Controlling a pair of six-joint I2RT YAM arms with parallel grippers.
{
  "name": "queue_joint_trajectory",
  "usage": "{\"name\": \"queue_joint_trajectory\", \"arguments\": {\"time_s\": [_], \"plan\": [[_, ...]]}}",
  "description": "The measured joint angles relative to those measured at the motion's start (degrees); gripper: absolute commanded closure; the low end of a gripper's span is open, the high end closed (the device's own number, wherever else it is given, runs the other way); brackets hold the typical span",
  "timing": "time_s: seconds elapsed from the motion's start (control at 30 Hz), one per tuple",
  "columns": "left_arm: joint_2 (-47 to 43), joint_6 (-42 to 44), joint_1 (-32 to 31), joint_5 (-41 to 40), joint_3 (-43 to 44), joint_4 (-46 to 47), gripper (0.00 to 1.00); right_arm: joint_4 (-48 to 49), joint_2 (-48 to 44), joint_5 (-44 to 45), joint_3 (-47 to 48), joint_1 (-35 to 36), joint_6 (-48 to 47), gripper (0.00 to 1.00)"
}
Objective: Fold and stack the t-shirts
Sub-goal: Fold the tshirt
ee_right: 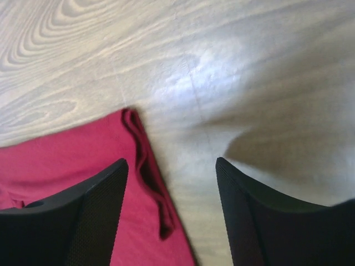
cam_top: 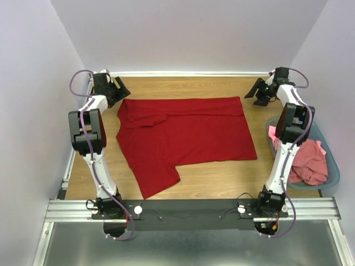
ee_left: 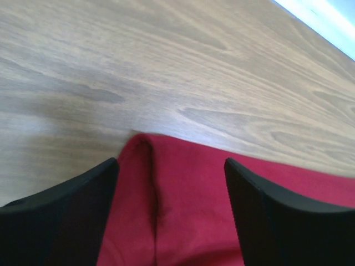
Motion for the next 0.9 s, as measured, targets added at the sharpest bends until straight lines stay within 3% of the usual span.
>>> {"name": "queue_joint_trajectory", "arguments": {"time_s": [0.07, 0.3, 0.5, 0.63, 0.9], "plan": [[-2.86, 0.02, 0.02, -0.22, -0.52, -1.01, 0.02, -0.17, -1.84, 0.81, -1.44, 0.37, -0.20, 0.26], [-23.43, -2.56, -1.64, -5.88, -11.06, -2.82, 0.02, -0.15, -16.33, 5.88, -10.54, 6.01, -2.73, 0.25], [-39.87, -12.20, -11.63, -8.50, -30.05, 1.68, 0.02, 1.36, -28.13, 8.13, -20.33, 16.13, -4.55, 0.12], [-42.91, -20.52, -18.18, -8.59, -42.29, 6.10, 0.11, 1.73, -34.86, 8.17, -29.86, 19.15, -4.44, 0.09], [-38.25, -29.03, -22.67, -12.96, -42.56, 11.37, 0.12, 2.01, -47.15, 8.31, -40.48, 19.06, -4.02, 0.08]]}}
